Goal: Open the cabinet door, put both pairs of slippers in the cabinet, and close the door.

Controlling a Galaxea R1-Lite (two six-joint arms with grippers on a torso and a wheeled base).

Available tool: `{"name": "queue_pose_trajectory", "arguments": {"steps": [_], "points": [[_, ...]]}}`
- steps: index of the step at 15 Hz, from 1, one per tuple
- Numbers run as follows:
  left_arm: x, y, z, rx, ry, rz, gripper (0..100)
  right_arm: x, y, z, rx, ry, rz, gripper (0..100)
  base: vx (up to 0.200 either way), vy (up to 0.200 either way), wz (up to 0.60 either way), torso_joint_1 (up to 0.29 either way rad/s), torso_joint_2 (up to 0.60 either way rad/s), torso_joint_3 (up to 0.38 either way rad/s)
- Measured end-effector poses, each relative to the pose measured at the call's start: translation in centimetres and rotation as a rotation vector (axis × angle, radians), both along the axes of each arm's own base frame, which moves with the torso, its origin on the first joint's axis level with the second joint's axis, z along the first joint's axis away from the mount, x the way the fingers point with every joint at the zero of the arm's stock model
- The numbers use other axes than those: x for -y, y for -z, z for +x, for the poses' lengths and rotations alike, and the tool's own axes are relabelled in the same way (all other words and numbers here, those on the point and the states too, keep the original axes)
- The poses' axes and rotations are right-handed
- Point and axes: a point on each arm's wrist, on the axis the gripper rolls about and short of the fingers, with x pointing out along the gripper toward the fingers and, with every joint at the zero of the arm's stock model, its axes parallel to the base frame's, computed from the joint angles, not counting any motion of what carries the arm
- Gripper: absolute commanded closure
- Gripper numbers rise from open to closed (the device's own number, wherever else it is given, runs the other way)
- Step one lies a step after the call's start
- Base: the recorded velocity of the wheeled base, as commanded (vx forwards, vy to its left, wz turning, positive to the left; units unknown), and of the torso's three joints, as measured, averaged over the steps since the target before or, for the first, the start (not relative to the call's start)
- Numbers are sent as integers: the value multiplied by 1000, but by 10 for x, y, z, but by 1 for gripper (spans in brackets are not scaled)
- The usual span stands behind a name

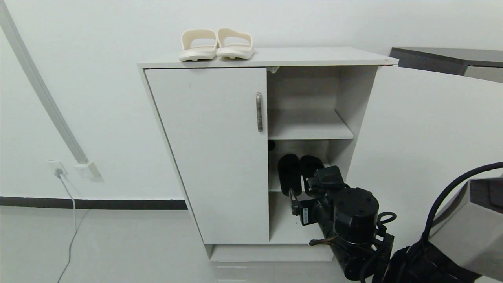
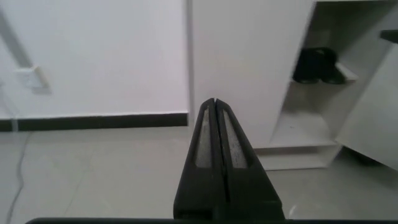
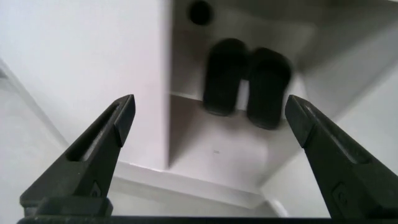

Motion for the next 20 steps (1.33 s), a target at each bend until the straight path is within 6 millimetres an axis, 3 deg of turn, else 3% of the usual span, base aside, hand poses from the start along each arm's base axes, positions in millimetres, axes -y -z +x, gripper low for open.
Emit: {"name": "queue_pose_trajectory", "arguments": {"steps": [10, 17, 20], "points": [[0, 0, 0, 0, 3, 1, 100, -2, 3, -1, -6, -6, -8, 0, 0, 200, 0, 1, 0, 2], [0, 0, 0, 0, 2, 1, 100, -3, 1, -2, 11, -9, -15, 0, 0, 0, 0, 0, -12, -13], [0, 0, 0, 0, 2, 0, 100, -2, 1, -1, 12, -5, -22, 0, 0, 0, 0, 23, -271, -290]]}}
